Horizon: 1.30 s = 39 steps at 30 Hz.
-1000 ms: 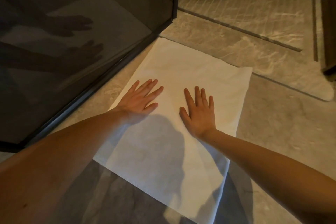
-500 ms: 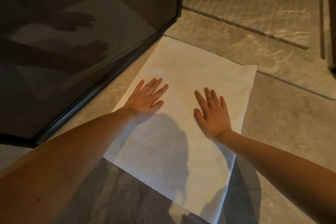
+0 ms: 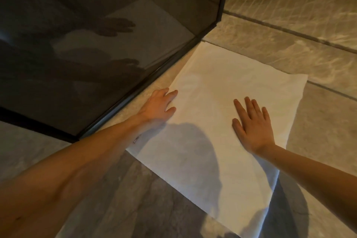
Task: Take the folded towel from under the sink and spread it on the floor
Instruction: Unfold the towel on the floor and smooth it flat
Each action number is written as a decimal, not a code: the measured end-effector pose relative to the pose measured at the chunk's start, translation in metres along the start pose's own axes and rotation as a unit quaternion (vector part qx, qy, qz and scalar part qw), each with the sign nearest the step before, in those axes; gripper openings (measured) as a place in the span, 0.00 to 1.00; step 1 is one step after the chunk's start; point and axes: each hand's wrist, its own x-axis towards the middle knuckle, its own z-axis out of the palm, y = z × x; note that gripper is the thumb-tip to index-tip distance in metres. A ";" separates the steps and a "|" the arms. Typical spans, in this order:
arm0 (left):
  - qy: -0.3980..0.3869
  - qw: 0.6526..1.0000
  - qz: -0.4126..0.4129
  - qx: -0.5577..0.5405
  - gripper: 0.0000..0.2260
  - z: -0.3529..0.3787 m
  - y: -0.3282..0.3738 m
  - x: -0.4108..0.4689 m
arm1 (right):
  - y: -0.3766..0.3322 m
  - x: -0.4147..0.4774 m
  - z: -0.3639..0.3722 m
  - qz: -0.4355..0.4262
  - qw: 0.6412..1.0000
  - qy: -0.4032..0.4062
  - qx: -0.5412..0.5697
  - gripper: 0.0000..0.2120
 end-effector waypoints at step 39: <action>-0.255 0.929 0.016 -0.268 0.30 -0.058 0.043 0.005 | -0.141 0.152 -0.116 0.037 0.968 -0.238 0.070 0.14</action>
